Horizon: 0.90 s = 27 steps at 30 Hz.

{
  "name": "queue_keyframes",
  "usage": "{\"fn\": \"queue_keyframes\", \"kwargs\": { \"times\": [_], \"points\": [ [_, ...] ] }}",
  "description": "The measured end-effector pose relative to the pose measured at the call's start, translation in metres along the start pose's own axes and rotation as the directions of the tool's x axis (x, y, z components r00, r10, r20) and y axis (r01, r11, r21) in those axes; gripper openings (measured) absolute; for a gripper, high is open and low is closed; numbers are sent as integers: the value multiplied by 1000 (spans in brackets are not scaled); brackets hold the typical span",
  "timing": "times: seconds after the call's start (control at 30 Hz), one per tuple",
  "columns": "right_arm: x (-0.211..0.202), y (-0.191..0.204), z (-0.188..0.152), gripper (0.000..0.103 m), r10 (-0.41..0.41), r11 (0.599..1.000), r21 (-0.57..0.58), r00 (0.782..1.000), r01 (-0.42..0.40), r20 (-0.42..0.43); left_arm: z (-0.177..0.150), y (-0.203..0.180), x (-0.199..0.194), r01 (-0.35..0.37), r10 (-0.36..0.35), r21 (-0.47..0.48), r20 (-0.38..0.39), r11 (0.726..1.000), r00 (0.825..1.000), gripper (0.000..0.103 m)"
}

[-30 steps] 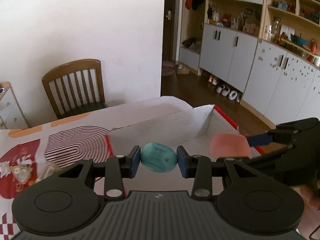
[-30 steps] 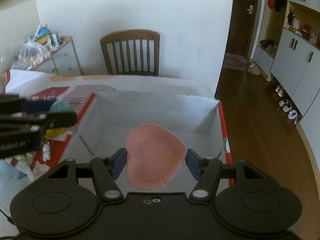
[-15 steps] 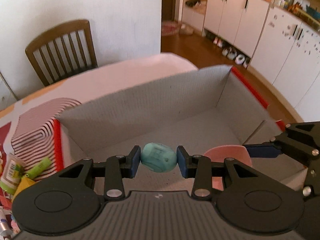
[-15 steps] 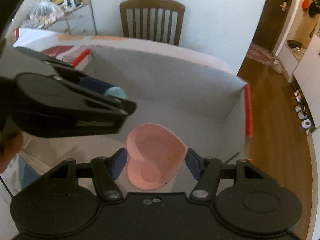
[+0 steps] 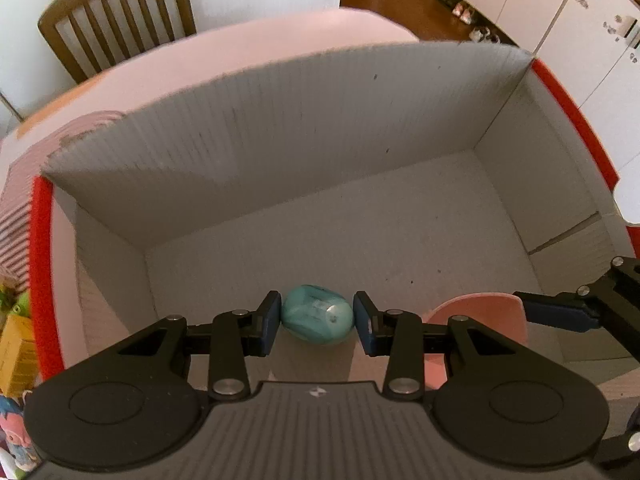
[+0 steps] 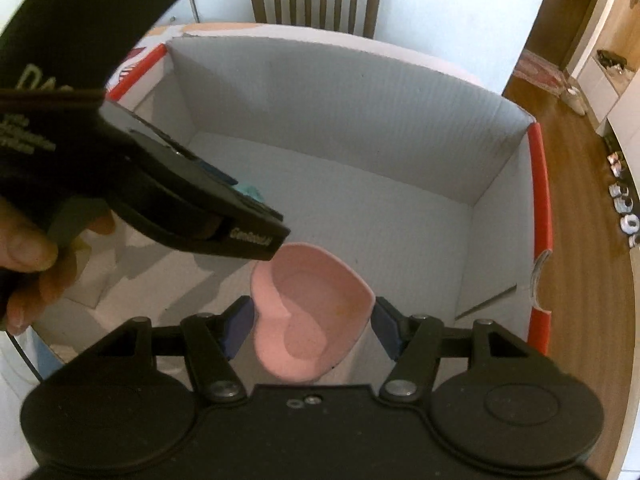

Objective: Organize rigid objects
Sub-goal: 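Open both grippers to drop the eraser and heart dish into the box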

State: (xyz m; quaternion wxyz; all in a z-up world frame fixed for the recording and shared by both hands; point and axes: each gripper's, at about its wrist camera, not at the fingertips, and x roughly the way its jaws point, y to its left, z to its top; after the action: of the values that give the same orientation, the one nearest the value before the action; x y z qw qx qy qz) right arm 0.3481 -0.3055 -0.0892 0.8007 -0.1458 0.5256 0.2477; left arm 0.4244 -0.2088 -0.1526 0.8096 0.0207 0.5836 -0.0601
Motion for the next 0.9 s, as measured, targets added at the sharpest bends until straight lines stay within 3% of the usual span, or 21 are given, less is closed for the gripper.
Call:
{"fn": "queue_keyframes", "kwargs": {
  "times": [0.27, 0.33, 0.43, 0.9],
  "points": [
    [2, -7, 5, 67, 30, 999, 23, 999, -30, -14, 1, 2, -1, 23, -24, -10, -24, 1000, 999, 39],
    [-1, -8, 4, 71, 33, 999, 23, 999, -33, -9, 1, 1, -4, 24, -24, -7, -10, 1000, 1000, 40],
    [-2, -16, 4, 74, 36, 999, 29, 999, -36, 0, 2, 6, -10, 30, -30, -8, 17, 1000, 999, 50],
    [-13, -19, -3, 74, 23, 999, 42, 999, -24, 28, -24, 0, -66, 9, -11, 13, 145, 1000, 989, 50]
  ]
}}
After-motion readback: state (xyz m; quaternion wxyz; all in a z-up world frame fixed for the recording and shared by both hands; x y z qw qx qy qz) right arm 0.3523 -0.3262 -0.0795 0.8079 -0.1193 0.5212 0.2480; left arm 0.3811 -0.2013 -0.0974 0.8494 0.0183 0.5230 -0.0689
